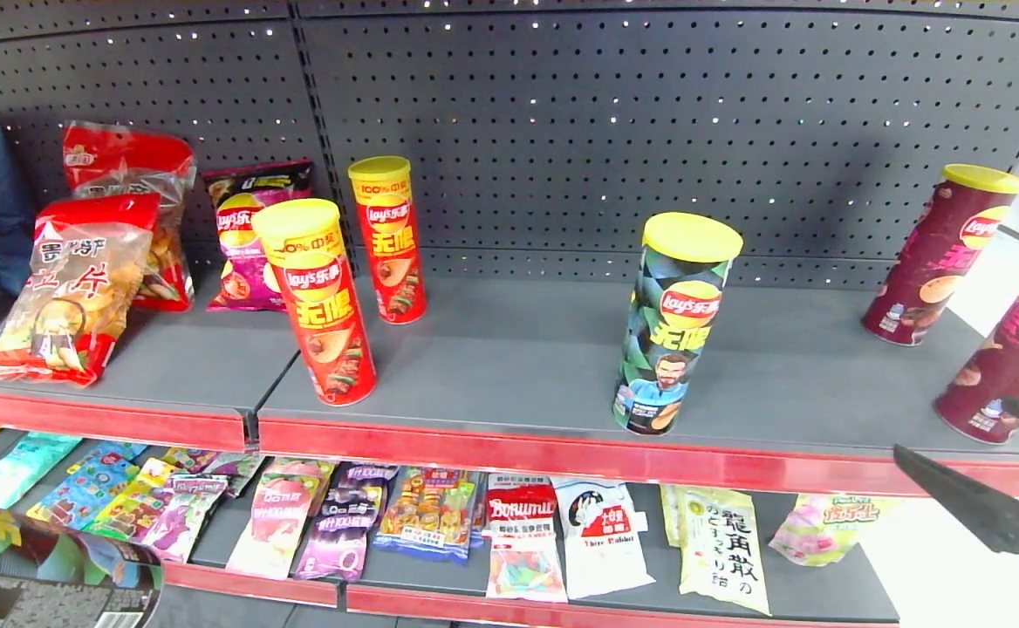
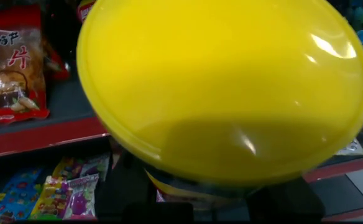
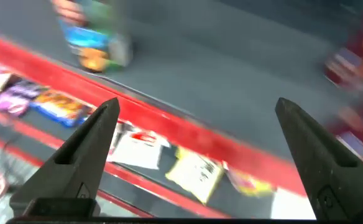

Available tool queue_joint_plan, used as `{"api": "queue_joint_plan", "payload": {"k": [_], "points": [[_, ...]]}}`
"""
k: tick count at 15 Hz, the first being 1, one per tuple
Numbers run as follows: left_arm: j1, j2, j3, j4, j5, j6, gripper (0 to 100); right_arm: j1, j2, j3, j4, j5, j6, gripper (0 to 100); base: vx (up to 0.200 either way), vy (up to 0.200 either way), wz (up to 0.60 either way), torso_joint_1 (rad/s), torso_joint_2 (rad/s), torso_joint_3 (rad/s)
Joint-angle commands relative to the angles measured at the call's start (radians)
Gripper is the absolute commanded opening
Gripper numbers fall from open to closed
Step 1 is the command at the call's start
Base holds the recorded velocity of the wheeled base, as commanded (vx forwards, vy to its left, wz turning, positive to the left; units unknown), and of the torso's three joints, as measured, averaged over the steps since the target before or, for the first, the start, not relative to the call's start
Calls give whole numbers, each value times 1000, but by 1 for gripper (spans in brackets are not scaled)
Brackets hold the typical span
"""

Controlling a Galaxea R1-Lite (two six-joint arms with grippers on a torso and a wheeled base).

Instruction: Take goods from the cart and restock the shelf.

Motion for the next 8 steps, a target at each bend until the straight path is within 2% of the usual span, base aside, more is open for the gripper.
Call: {"api": "queue_joint_plan", "payload": {"k": [1,2,3,6,8], "points": [[0,-1,-19,1,-37,3,0,-206,-311,77,169,48,5,100,0,0,0,0,0,0],[0,5,-45,2,-94,3,0,-249,-406,77,302,50,-7,100,0,0,0,0,0,0],[0,23,-64,2,-108,3,0,-252,-455,74,353,51,-12,100,0,0,0,0,0,0],[2,128,-156,-1,-100,-3,0,-252,-593,87,414,47,-32,100,0,0,0,0,0,0],[0,151,-174,-4,-106,-2,0,-252,-681,87,495,42,-34,100,0,0,0,0,0,0]]}}
